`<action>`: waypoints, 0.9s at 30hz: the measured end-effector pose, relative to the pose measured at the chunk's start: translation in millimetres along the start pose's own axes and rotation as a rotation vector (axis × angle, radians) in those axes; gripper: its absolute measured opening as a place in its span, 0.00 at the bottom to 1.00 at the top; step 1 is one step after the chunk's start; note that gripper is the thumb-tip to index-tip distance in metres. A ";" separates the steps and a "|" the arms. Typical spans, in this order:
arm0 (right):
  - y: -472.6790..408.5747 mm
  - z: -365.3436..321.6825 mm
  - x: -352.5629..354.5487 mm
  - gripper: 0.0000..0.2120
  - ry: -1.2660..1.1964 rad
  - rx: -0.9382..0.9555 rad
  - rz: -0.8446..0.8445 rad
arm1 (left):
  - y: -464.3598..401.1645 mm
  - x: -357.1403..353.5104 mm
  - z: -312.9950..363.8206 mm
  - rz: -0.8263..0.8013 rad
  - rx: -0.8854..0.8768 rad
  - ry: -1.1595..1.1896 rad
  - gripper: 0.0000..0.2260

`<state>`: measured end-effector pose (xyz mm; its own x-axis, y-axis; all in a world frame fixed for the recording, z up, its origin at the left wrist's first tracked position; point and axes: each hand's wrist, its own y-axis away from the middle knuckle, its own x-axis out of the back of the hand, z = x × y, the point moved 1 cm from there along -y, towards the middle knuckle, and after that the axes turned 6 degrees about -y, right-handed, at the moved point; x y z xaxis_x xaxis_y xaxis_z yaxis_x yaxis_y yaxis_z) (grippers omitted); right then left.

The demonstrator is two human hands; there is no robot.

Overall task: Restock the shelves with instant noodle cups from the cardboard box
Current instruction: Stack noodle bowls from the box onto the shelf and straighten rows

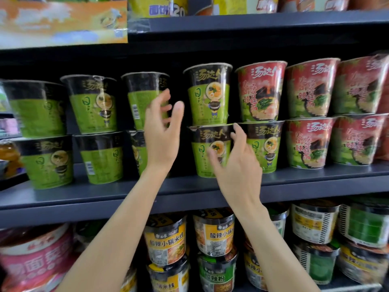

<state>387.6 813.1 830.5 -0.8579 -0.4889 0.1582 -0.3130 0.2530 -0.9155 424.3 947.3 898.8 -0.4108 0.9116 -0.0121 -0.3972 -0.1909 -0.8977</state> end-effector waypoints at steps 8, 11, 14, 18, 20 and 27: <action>8.6 -52.0 -41.2 0.26 -0.306 0.108 -0.303 | 18.8 74.8 -60.6 -0.089 0.068 -0.270 0.24; -0.5 -61.6 -67.2 0.42 -0.309 -0.106 -0.521 | 12.5 81.6 -73.1 -0.208 0.229 -0.293 0.30; -10.4 -65.5 -84.9 0.49 -0.404 -0.332 -0.601 | 4.2 79.6 -72.7 -0.282 0.352 -0.232 0.33; -0.5 -72.2 -84.3 0.45 -0.409 -0.363 -0.657 | 0.7 74.2 -71.7 -0.373 0.434 -0.149 0.41; 9.9 -74.9 -75.7 0.42 -0.357 -0.287 -0.621 | -2.5 73.7 -73.9 -0.410 0.469 -0.099 0.45; -4.5 -70.4 -64.6 0.41 -0.357 -0.290 -0.586 | 10.2 91.8 -72.7 -0.353 0.355 -0.224 0.41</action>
<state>415.7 902.3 850.5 -0.3481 -0.8405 0.4151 -0.8157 0.0533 -0.5760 442.2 1055.5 856.5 -0.3518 0.8500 0.3921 -0.7791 -0.0338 -0.6259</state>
